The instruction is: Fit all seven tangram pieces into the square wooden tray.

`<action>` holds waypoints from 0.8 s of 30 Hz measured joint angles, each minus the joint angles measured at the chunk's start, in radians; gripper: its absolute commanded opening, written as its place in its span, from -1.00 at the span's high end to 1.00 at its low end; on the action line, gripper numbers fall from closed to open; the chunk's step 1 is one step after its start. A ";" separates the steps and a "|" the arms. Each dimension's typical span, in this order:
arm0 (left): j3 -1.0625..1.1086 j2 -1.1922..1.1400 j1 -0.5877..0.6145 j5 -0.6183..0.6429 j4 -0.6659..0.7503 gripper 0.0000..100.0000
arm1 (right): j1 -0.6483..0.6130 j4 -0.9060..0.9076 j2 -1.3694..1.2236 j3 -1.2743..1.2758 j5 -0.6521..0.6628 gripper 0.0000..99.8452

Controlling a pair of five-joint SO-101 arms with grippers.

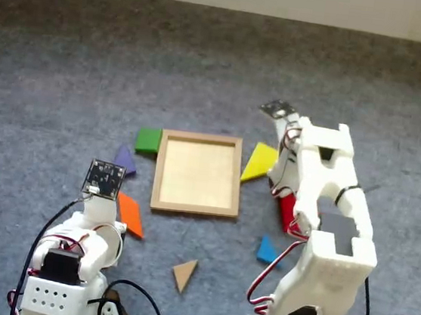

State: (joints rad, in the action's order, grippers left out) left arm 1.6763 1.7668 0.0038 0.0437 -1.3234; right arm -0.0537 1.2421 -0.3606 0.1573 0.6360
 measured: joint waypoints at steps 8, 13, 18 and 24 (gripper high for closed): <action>0.000 0.000 0.000 0.000 0.000 0.99 | 0.127 0.020 -0.025 -0.114 -0.229 0.76; 0.000 0.000 0.000 0.000 0.000 0.99 | 0.132 0.095 0.008 -0.120 -0.198 0.47; 0.000 0.000 0.000 0.000 0.000 0.99 | 0.100 0.109 0.173 -0.002 -0.189 0.33; 0.000 0.000 0.000 0.000 0.000 0.99 | 0.025 0.115 0.414 0.229 -0.199 0.33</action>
State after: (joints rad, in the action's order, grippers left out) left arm 1.6763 1.7668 0.0038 0.0437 -1.3234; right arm -0.0292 1.3571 0.0537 0.3859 0.4365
